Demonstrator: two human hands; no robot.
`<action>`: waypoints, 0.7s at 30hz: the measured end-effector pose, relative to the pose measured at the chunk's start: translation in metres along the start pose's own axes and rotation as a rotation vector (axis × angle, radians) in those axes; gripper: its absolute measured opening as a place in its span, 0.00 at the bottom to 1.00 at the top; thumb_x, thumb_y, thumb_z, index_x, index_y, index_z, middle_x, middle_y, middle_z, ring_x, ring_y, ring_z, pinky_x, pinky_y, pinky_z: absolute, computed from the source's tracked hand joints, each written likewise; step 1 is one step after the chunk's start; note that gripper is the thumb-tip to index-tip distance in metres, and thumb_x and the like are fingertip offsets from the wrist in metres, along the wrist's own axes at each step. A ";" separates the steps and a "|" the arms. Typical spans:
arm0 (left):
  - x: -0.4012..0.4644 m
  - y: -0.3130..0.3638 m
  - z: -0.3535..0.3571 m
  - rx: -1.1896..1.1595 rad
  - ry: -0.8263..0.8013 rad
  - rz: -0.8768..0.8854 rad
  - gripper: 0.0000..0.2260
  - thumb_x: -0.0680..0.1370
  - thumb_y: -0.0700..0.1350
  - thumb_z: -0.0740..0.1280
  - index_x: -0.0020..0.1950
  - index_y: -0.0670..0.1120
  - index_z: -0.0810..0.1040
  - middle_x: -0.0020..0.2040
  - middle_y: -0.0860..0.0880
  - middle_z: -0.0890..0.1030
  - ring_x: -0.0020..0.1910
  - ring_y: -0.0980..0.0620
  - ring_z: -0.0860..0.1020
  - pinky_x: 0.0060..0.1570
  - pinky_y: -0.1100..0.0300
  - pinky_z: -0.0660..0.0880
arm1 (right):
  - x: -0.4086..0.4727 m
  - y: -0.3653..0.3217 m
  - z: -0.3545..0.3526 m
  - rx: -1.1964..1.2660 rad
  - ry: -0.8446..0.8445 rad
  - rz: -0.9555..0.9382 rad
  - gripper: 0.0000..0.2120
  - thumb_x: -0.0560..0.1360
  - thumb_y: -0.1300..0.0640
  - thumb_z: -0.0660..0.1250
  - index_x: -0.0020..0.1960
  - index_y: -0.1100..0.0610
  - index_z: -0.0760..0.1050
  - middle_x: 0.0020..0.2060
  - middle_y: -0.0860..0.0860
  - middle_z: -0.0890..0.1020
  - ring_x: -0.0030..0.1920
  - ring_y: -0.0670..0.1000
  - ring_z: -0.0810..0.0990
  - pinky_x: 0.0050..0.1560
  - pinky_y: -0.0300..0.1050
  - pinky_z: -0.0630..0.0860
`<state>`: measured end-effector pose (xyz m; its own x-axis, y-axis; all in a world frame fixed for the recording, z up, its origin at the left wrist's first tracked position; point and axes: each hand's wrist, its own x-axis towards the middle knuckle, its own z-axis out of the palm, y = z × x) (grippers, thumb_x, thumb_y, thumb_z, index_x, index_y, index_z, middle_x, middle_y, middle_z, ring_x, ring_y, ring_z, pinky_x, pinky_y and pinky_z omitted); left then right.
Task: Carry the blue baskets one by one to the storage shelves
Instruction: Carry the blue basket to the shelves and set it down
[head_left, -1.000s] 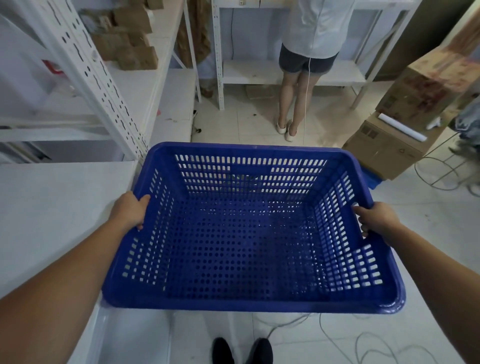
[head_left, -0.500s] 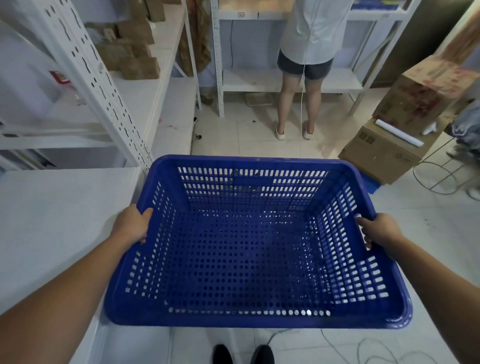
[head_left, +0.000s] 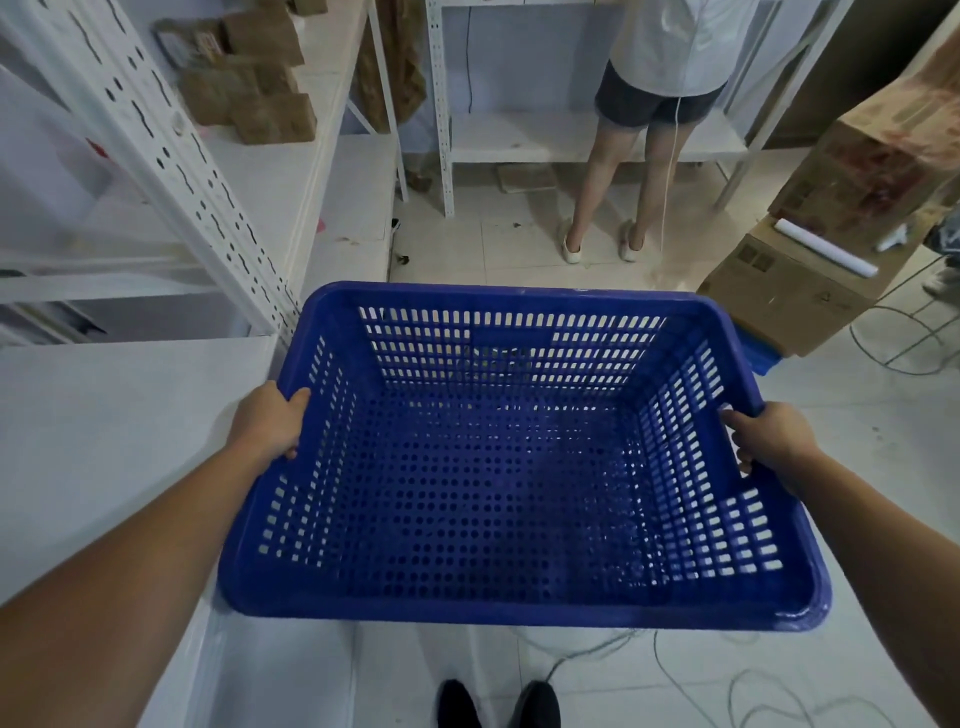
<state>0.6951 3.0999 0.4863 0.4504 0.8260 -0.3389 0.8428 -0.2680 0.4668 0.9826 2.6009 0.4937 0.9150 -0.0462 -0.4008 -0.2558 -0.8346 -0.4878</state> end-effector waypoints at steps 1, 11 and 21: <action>0.003 0.001 0.000 -0.001 0.001 0.006 0.20 0.84 0.53 0.61 0.55 0.35 0.77 0.32 0.38 0.83 0.26 0.40 0.81 0.30 0.55 0.71 | 0.000 0.000 0.001 0.008 -0.006 0.008 0.19 0.81 0.51 0.67 0.39 0.64 0.75 0.25 0.59 0.80 0.26 0.58 0.78 0.35 0.49 0.74; -0.005 -0.003 0.008 -0.114 -0.063 0.003 0.17 0.84 0.51 0.62 0.49 0.37 0.76 0.31 0.39 0.80 0.25 0.41 0.78 0.38 0.45 0.81 | 0.009 0.012 -0.007 0.002 -0.024 0.025 0.19 0.79 0.49 0.68 0.44 0.66 0.78 0.30 0.61 0.82 0.31 0.61 0.80 0.49 0.64 0.82; -0.010 0.008 0.010 -0.111 -0.049 0.023 0.16 0.85 0.51 0.61 0.48 0.39 0.75 0.33 0.39 0.80 0.27 0.41 0.78 0.33 0.53 0.75 | 0.018 0.019 -0.009 0.010 0.001 0.006 0.19 0.78 0.50 0.70 0.45 0.68 0.77 0.26 0.61 0.81 0.27 0.60 0.79 0.45 0.66 0.83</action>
<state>0.7001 3.0845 0.4858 0.4851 0.7945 -0.3653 0.7954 -0.2274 0.5617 0.9971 2.5795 0.4841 0.9138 -0.0513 -0.4029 -0.2639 -0.8290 -0.4930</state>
